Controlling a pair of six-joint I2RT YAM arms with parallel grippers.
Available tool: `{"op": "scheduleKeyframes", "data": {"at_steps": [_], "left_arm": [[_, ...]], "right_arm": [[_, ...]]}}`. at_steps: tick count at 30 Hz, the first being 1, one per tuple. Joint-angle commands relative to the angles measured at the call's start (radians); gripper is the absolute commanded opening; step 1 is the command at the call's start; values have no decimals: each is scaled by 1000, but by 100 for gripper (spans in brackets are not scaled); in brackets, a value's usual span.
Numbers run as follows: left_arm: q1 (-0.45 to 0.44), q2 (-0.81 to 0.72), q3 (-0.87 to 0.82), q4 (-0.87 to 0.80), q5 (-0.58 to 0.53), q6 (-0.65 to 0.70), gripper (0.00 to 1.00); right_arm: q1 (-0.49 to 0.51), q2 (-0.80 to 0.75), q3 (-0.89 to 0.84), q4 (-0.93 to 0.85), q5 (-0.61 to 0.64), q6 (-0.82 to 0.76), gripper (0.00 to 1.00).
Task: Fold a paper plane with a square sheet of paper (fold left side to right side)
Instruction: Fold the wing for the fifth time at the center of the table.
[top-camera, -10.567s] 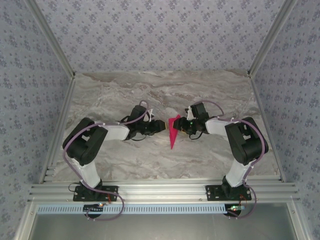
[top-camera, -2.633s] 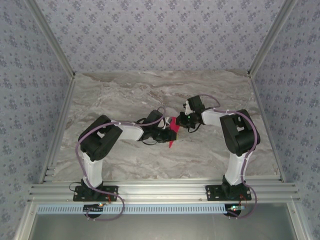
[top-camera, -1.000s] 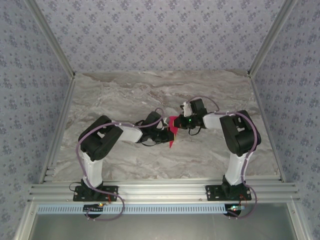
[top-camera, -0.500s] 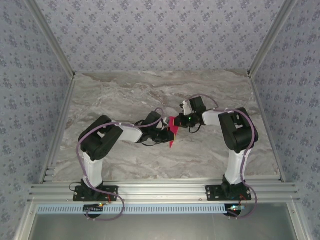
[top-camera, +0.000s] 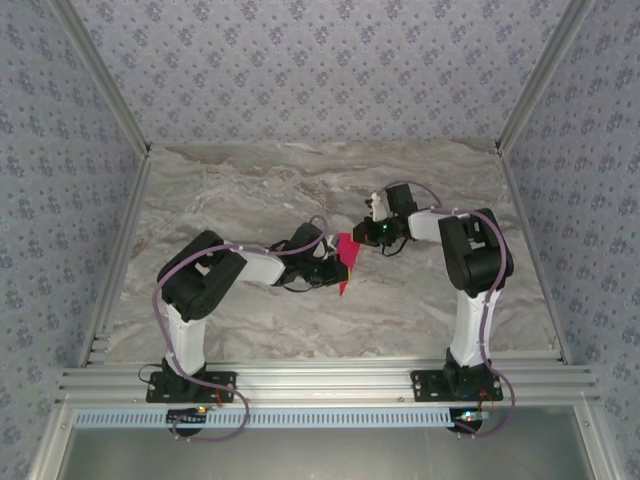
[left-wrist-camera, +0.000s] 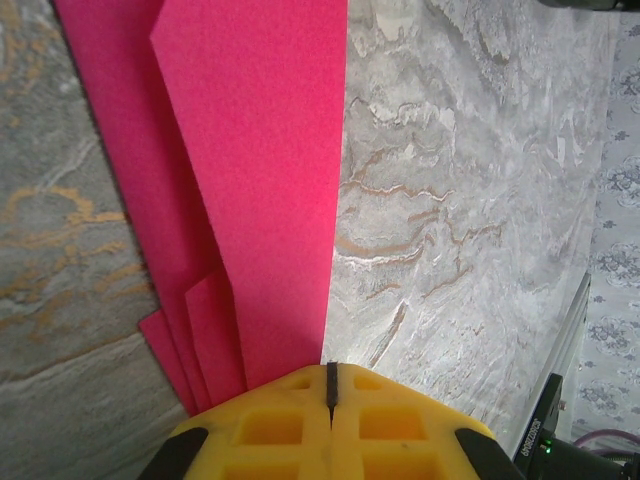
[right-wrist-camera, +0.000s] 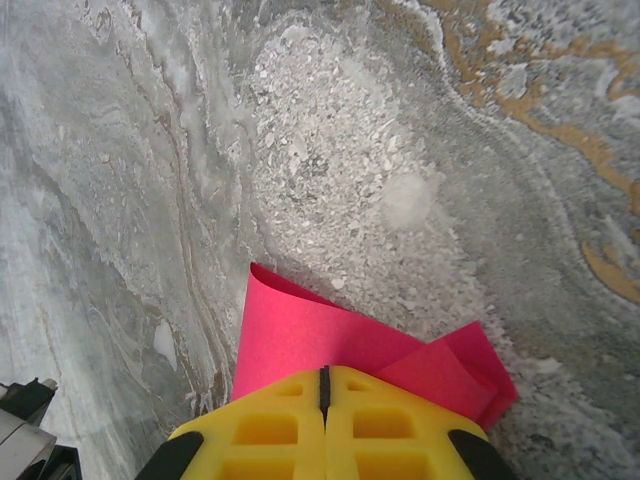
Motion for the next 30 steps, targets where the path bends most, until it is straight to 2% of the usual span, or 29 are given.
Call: {"op": "scheduleKeyframes", "data": {"at_steps": [1, 12, 16, 22, 26, 30], "left_arm": [[-19, 65, -41, -97, -1, -3, 1], [-19, 55, -50, -82, -2, -9, 1], [-19, 46, -46, -71, 0, -12, 1], [-19, 41, -44, -63, 0, -15, 1], [-19, 41, -38, -60, 2, -16, 2], [-19, 34, -34, -61, 3, -16, 2]], "right_arm": [[-46, 47, 44, -10, 72, -32, 7], [-111, 119, 178, -63, 50, -42, 7], [-123, 72, 179, -71, 39, -43, 7], [-111, -108, 64, -42, 41, -26, 7], [-44, -204, -88, 28, 10, 22, 7], [27, -224, -179, 112, -1, 93, 8]]}}
